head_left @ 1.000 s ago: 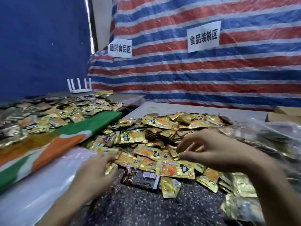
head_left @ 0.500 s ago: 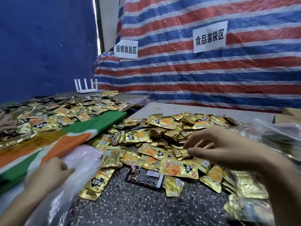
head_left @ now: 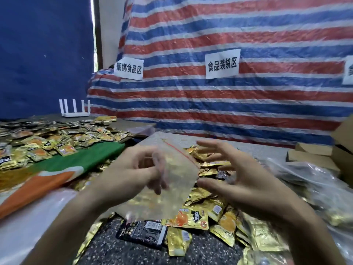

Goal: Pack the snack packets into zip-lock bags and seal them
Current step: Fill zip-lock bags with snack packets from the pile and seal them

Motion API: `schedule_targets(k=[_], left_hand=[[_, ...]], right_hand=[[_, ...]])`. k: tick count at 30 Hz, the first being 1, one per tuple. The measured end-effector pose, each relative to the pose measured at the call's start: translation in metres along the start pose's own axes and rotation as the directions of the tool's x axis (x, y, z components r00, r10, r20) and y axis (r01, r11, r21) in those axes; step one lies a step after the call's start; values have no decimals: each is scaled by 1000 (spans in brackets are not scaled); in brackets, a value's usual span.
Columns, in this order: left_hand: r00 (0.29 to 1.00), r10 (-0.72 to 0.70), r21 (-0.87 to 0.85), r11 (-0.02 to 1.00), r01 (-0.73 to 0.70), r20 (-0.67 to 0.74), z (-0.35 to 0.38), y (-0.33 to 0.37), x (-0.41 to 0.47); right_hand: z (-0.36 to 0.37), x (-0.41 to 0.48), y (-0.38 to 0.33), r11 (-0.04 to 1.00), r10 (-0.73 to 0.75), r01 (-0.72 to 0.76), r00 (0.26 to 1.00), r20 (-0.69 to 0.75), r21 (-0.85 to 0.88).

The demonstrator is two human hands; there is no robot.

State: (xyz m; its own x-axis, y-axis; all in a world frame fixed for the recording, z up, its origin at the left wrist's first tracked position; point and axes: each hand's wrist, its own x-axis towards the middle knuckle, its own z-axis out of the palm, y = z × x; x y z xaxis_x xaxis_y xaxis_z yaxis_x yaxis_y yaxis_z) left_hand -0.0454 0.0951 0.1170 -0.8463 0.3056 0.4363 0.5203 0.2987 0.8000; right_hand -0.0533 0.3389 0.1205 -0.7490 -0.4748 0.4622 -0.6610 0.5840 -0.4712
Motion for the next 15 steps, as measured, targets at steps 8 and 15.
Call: schedule_targets(k=[8, 15], left_hand=[[944, -7, -274, 956, 102, 329, 29, -22, 53], [907, -8, -368, 912, 179, 421, 32, -45, 72]], right_hand=[[-7, 0, -1, 980, 179, -174, 983, -41, 93], [-5, 6, -1, 875, 288, -320, 947, 141, 362]])
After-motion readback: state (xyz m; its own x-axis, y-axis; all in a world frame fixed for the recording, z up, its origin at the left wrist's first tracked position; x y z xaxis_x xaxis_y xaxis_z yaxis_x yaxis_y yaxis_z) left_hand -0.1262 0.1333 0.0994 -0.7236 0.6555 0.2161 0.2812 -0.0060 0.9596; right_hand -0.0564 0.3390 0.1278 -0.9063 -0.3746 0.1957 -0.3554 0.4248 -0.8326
